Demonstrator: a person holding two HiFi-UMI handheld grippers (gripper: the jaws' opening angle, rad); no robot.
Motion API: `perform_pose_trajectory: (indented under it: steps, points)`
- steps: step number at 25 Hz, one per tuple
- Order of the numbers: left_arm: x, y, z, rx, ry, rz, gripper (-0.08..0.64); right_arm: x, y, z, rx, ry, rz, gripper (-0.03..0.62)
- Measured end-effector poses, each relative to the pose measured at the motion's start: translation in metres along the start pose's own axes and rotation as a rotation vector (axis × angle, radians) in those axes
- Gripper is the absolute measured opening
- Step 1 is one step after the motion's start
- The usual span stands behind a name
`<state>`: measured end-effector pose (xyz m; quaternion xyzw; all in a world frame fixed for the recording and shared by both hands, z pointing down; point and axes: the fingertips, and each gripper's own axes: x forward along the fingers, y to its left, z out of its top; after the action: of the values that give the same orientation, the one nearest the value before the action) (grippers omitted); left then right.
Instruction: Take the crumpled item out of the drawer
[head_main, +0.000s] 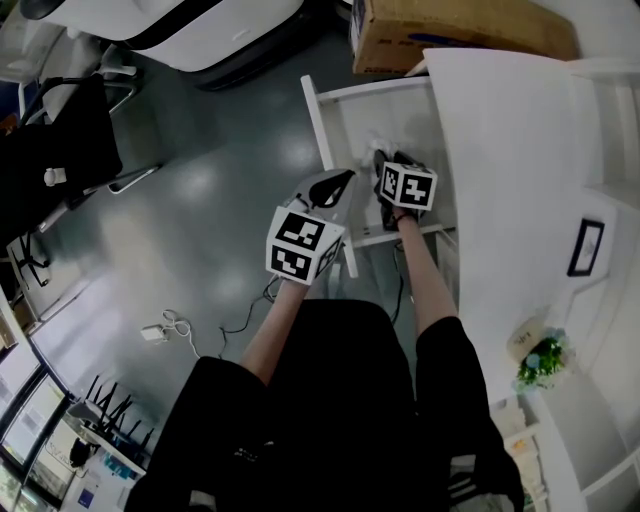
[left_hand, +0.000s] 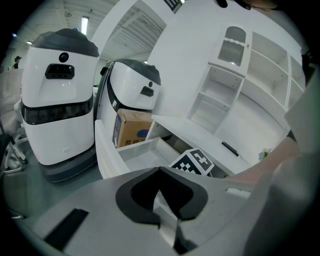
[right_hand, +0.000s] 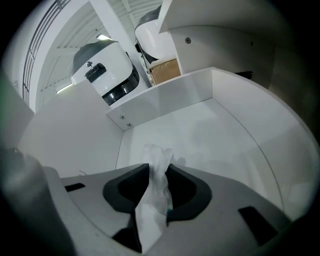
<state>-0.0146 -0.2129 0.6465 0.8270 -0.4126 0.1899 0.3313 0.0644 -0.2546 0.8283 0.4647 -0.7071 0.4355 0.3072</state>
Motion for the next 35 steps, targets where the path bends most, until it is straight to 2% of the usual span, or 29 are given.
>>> perform_pose_trajectory:
  steps: [5, 14, 18, 26, 35]
  points:
    - [0.000, 0.000, 0.002, 0.003, -0.002, -0.001, -0.003, -0.005, 0.007, 0.002, -0.046, 0.007, 0.015, 0.064]
    - [-0.012, 0.001, 0.009, -0.005, -0.044, 0.015, -0.003, -0.034, 0.025, 0.006, -0.119, -0.037, 0.061, 0.057]
    - [-0.023, -0.004, 0.013, 0.043, -0.060, -0.002, -0.003, -0.058, 0.032, 0.016, -0.122, -0.096, 0.077, 0.057]
    - [-0.050, -0.009, 0.030, 0.054, -0.108, -0.003, -0.003, -0.117, 0.050, 0.047, -0.103, -0.246, 0.138, 0.057]
    - [-0.076, -0.016, 0.066, 0.097, -0.187, 0.000, -0.003, -0.184, 0.071, 0.088, -0.123, -0.419, 0.195, 0.057]
